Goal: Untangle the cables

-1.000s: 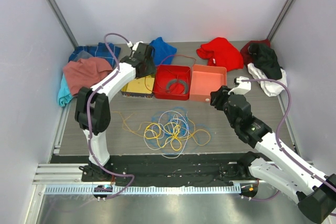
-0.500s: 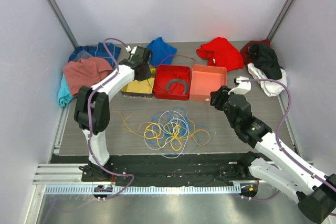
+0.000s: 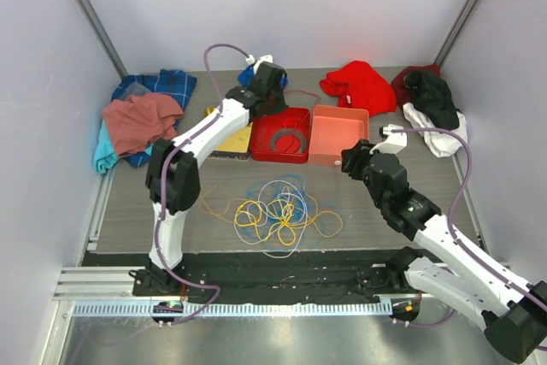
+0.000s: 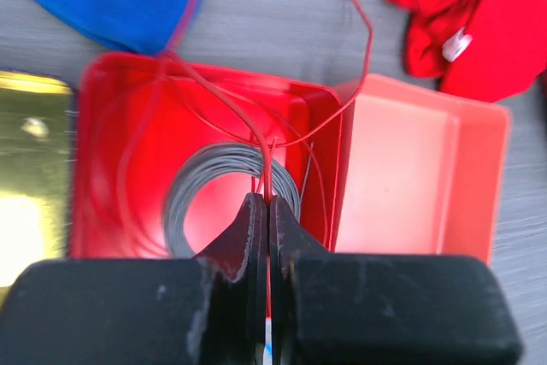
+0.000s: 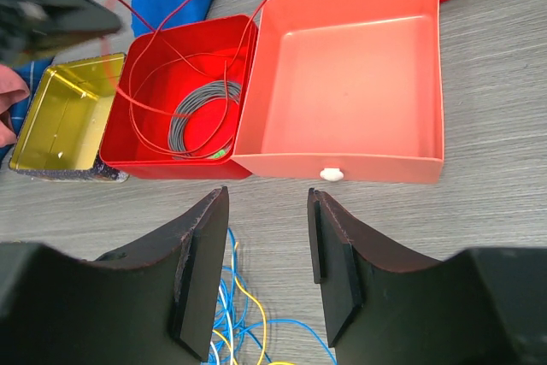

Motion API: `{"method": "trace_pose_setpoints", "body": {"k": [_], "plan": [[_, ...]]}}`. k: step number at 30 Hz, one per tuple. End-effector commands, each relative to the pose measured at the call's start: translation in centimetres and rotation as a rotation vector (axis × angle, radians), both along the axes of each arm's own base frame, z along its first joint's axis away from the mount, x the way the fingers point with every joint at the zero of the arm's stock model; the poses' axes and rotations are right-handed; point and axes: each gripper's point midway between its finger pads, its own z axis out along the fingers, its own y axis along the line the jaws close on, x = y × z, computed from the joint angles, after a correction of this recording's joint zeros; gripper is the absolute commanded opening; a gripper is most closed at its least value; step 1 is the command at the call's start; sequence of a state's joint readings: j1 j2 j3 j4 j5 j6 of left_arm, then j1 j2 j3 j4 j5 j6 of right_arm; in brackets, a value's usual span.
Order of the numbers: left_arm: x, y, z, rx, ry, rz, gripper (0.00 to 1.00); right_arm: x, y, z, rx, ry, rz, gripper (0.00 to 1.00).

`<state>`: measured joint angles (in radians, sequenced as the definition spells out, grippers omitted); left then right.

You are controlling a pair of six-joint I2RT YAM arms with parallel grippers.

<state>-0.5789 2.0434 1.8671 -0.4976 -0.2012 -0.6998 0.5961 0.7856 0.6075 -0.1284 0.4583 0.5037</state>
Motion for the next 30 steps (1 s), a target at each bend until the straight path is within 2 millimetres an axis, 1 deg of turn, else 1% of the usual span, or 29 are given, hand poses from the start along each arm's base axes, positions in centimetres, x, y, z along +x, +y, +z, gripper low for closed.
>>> {"method": "trace_pose_setpoints", "body": {"k": [1,2,6,8,9,10,11,12,13,14,15,16,17,18,19,20,22,23,24,27,28,29,30], "plan": [[0.9,-0.9,-4.4,0.031,0.061,-0.007,0.00,0.2,0.1,1.5,0.024,-0.044,-0.005,0.50],[0.9,-0.9,-5.9,0.051,0.081,-0.005,0.00,0.2,0.0,1.4,0.019,-0.042,-0.007,0.50],[1.3,-0.3,-8.6,0.113,0.103,0.017,0.00,0.0,0.0,1.2,0.017,-0.037,-0.003,0.50],[1.3,0.3,-9.4,0.142,0.110,0.027,0.00,0.1,0.0,1.1,0.016,-0.036,-0.001,0.50],[1.3,0.5,-9.4,0.154,0.108,0.027,0.01,0.0,0.0,1.1,0.016,-0.036,-0.001,0.50],[1.3,0.6,-9.3,0.163,0.106,0.028,0.05,0.0,0.0,1.2,0.017,-0.037,-0.003,0.50],[1.4,0.8,-8.9,0.168,0.093,0.034,0.10,0.0,0.0,1.1,0.017,-0.037,-0.003,0.50],[1.2,1.1,-8.7,0.186,0.084,0.026,0.23,0.0,0.0,1.1,0.016,-0.036,-0.003,0.50],[1.3,1.4,-6.9,0.179,0.053,0.035,0.31,0.0,0.0,1.0,0.019,-0.034,-0.002,0.50],[1.4,1.7,-6.1,0.183,0.033,0.038,0.36,0.0,0.0,1.0,0.017,-0.034,0.000,0.50],[1.4,1.9,-5.4,0.188,0.013,0.035,0.45,0.0,0.0,1.0,0.019,-0.034,-0.002,0.50],[1.4,2.1,-3.2,0.182,-0.028,0.031,0.49,0.0,0.0,0.9,0.019,-0.033,-0.002,0.50],[1.3,2.3,-2.4,0.184,-0.041,0.033,0.54,0.0,0.1,0.8,0.019,-0.030,0.000,0.50],[1.1,2.4,-1.6,0.184,-0.049,0.029,0.61,0.1,0.1,0.8,0.020,-0.031,-0.001,0.50],[0.9,2.5,-0.3,0.178,-0.066,0.024,0.64,0.1,0.3,0.9,0.027,-0.034,0.004,0.50],[0.8,2.6,0.4,0.171,-0.072,0.025,0.65,0.2,0.4,0.8,0.029,-0.029,0.004,0.50],[0.1,2.9,0.9,0.177,-0.061,0.019,0.69,0.3,0.4,0.8,0.033,-0.030,0.003,0.50],[-0.2,3.1,1.8,0.170,-0.071,0.022,0.74,0.3,0.5,0.9,0.037,-0.030,0.004,0.50],[-0.7,3.5,1.5,0.181,-0.057,0.024,0.74,0.4,0.6,1.0,0.040,-0.031,0.005,0.50],[-1.9,4.9,2.5,0.190,-0.069,0.056,0.75,0.9,1.0,1.2,0.046,-0.033,0.007,0.51],[-2.2,5.5,2.8,0.199,-0.077,0.078,0.75,1.2,1.1,1.3,0.048,-0.032,-0.003,0.51],[-3.0,6.2,3.5,0.187,-0.086,0.099,0.75,1.7,1.4,1.7,0.076,-0.041,-0.014,0.52],[-3.4,6.7,3.8,0.182,-0.093,0.117,0.76,2.5,1.8,1.1,0.071,-0.028,-0.024,0.53]]}}
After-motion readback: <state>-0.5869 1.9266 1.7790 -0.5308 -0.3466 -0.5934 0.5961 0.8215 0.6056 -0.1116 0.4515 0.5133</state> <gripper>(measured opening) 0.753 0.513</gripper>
